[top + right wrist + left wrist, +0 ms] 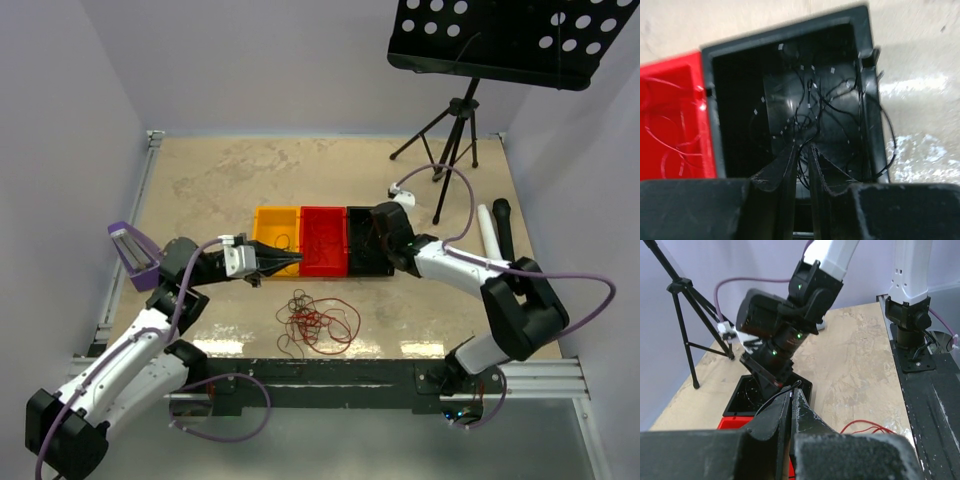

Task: Untangle the cables
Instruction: Untie the cable.

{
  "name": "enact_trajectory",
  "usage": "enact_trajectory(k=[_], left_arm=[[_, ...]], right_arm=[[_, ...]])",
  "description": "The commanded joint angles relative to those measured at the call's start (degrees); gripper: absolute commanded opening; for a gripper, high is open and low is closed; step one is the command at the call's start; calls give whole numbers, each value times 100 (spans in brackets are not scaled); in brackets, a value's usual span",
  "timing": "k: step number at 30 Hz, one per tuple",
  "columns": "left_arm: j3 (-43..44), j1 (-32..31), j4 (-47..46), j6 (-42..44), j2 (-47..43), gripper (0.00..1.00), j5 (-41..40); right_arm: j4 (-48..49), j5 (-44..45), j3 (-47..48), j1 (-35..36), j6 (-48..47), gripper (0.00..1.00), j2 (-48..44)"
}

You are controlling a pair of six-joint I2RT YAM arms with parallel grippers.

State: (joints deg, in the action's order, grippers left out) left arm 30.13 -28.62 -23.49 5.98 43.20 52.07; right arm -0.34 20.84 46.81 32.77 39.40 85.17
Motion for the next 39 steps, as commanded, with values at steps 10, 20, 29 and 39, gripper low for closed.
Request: enact_trajectory(k=[10,20,29,39], left_arm=[[440,-29,-1439,-1266,1356,0,-242],[1213,-697,-1405,-309,2929,0,-75],[3127,-1137,-781,1,5275,0,75],[4801,-1330,-86,62,7053,0,444]], right_arm=[[-659,-458,1163,89,-81,56,-1123],[-1310,208,1445,62,-90,63,-2460],[-1328,816,1349,54,-46,62,-3032],[-1451,1018,1269,10,-283,62,-3278]])
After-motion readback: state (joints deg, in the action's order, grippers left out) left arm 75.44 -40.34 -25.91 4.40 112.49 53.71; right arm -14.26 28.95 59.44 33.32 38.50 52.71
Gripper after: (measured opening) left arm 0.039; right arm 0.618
